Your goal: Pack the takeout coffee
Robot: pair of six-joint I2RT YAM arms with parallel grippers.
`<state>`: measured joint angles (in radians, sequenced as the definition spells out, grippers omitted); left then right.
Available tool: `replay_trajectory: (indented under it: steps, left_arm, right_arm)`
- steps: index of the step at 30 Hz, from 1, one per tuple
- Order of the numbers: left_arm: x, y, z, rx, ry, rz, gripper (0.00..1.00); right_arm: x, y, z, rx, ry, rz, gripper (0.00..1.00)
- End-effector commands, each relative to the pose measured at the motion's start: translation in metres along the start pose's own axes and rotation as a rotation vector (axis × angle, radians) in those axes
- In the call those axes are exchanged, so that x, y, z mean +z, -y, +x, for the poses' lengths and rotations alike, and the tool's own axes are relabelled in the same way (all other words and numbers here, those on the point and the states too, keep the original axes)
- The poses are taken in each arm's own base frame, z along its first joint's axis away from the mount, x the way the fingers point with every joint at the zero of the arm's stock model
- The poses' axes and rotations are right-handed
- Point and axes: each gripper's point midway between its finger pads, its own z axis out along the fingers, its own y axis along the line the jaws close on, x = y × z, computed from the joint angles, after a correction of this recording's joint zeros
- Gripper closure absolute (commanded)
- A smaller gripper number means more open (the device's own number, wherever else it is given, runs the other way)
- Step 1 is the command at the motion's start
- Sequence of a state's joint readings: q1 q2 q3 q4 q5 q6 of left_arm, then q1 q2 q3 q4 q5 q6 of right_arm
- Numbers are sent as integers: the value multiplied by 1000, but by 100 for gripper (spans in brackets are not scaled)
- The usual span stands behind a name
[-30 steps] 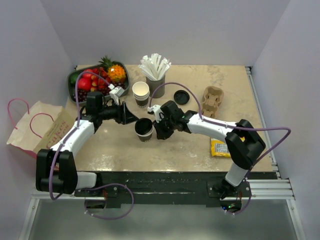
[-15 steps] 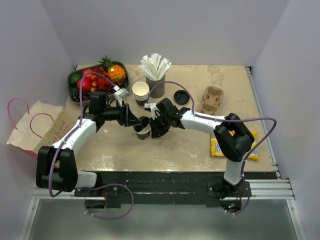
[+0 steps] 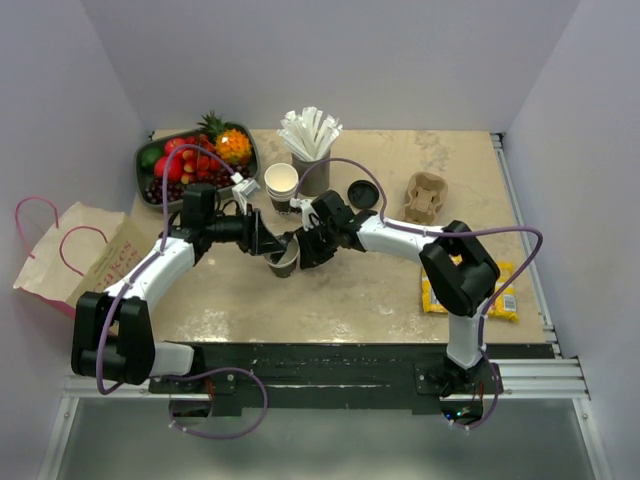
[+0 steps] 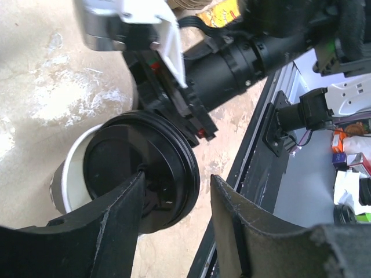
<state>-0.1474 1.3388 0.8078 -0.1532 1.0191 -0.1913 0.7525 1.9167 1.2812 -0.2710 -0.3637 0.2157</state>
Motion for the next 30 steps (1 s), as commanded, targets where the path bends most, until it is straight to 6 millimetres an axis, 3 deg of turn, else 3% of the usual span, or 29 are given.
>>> replay_trajectory:
  steps: [1,12,17,30]
  left_arm:
    - [0,18,-15,62,20,53,47]
    - [4,11,-12,71,6,8,47]
    - [5,5,-12,72,6,-17,47]
    - [7,1,-14,70,-1,-29,47]
  right_arm:
    - [-3,-12,-34,0,76,-46,78]
    - [-8,3,-36,39,74,13,77]
    - [-13,25,-37,49,77,150,77]
    - [-21,29,-52,110,107,217,77]
